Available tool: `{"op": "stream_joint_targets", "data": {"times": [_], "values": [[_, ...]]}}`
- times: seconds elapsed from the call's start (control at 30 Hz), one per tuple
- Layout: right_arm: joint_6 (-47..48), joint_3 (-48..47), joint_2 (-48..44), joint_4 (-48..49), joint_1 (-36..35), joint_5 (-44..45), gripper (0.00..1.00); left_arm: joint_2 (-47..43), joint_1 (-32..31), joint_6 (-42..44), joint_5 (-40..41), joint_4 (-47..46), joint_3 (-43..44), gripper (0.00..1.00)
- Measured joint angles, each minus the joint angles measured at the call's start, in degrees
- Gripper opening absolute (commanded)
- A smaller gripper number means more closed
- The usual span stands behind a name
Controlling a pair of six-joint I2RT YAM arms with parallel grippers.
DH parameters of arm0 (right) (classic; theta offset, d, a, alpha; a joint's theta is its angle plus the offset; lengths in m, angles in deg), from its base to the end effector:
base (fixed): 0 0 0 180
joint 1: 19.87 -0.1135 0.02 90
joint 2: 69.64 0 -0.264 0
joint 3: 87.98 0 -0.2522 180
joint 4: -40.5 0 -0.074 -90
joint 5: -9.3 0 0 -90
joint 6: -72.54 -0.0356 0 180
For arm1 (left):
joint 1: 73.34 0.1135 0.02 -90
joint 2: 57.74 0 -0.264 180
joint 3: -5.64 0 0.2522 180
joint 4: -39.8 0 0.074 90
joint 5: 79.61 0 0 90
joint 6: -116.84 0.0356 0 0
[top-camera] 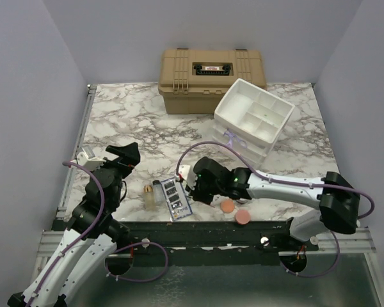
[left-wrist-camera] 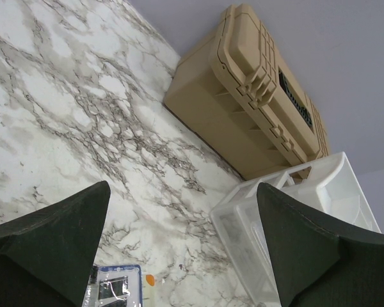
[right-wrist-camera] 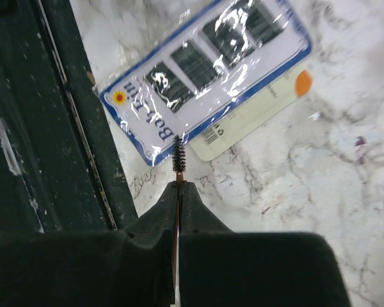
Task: Organize the makeup
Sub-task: Pick up the makeup brush at the corner of the board.
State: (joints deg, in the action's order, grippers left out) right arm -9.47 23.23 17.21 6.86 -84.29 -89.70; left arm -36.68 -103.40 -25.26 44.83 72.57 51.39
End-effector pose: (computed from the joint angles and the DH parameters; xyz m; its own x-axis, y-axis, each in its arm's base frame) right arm 0.1301 0.2847 0.2132 -0.2059 -0.7481 -0.6308 -0.9708 0.2373 0.0354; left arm 0.1011 -0.0352 0.2992 -0.0183 -0.7413 -0.6709 -0.1399 0.6663 -0.7324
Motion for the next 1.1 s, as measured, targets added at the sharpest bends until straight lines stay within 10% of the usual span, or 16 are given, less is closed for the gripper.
{"op": "stream_joint_targets", "data": {"times": [1.1], "values": [[12.83,-14.38,-14.73,-0.72,10.08,21.35,0.03,10.84,0.02,3.3,-8.07,-4.28,0.04,0.99]]}}
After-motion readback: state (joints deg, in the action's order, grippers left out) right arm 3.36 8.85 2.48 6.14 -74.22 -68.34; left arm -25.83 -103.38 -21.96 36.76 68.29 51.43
